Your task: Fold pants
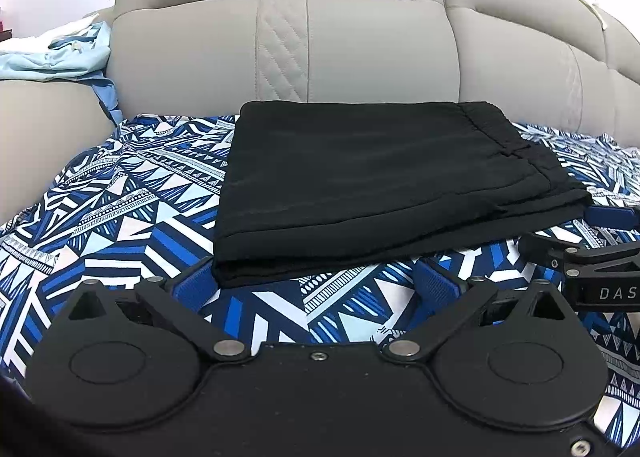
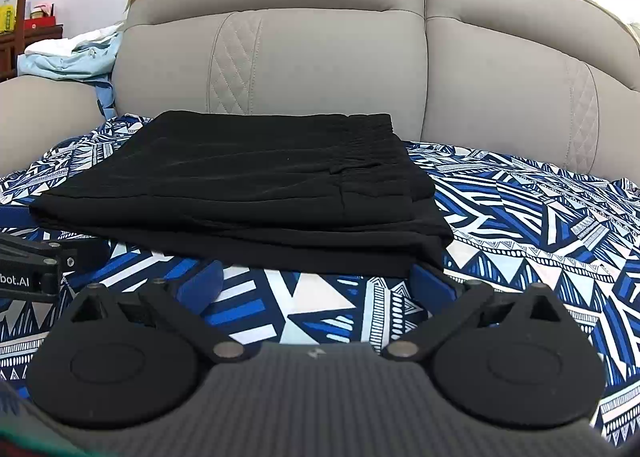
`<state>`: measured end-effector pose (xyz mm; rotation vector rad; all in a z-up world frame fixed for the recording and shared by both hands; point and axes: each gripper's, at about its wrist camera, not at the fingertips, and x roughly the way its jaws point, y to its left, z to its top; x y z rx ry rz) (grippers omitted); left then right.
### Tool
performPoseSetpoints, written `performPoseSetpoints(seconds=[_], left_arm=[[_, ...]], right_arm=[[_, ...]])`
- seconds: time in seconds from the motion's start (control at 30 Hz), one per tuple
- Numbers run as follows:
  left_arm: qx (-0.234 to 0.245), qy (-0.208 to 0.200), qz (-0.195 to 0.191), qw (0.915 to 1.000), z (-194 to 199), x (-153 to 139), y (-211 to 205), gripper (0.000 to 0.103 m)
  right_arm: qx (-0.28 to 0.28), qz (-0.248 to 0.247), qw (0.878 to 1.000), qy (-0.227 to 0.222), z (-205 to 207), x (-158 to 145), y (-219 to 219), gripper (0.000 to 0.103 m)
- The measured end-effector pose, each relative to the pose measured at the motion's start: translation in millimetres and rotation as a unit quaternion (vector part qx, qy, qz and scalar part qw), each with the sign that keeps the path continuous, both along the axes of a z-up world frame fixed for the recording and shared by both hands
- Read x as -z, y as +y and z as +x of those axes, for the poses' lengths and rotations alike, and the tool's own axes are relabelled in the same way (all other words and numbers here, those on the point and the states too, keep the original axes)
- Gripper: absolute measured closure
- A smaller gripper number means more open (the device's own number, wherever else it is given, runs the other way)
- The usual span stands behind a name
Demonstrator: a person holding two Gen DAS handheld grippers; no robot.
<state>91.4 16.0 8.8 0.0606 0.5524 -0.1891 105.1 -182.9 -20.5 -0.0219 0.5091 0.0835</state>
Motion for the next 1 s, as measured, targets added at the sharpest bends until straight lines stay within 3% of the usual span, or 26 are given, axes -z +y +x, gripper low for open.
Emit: performPoseSetpoints(seconds=[1.0], left_arm=[[-0.002,0.0,0.003,1.0,-0.2,0.1,-1.1,0.0]], right_arm=[[0.0,0.0,1.0,0.0,0.0,-0.3,0.3,0.0]])
